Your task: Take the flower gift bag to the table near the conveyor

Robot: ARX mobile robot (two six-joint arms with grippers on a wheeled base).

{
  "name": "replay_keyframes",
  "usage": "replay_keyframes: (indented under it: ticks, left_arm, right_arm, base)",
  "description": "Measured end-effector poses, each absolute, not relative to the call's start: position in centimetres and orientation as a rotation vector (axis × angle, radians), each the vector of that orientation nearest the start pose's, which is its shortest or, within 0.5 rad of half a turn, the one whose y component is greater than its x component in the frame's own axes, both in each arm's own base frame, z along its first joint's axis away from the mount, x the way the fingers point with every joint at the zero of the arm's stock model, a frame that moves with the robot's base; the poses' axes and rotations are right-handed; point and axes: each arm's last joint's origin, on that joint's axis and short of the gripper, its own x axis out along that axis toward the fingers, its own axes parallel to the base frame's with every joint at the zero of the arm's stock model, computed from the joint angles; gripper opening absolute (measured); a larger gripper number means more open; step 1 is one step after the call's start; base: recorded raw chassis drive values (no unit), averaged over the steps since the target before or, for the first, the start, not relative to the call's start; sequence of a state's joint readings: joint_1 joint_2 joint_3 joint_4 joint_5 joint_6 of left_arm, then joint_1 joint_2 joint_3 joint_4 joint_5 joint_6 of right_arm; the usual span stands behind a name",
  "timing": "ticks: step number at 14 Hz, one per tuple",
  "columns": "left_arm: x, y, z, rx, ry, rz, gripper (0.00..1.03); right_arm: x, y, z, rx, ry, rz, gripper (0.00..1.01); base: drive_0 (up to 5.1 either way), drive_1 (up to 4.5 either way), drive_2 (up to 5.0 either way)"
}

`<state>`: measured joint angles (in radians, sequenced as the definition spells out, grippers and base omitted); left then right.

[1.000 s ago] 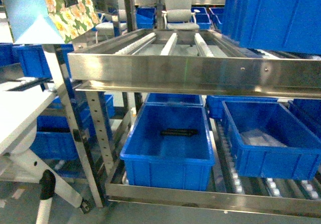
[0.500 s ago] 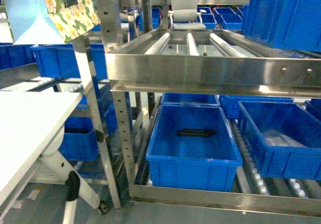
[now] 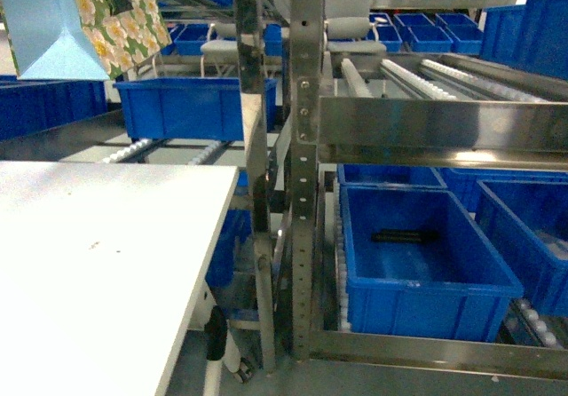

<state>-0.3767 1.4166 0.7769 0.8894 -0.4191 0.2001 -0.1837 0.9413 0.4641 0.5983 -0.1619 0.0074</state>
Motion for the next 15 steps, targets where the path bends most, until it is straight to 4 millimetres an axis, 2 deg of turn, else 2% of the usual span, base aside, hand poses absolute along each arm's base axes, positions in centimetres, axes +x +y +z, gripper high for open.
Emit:
replay_keyframes:
  ticks: [15]
  left_arm:
    - [28.61, -10.09, 28.96, 0.102, -0.225, 0.063, 0.02]
  right_arm:
    - [20.26, -3.29, 26.95, -0.014, -0.121, -0.021, 0.02]
  base:
    - [-5.0, 2.48, 2.5]
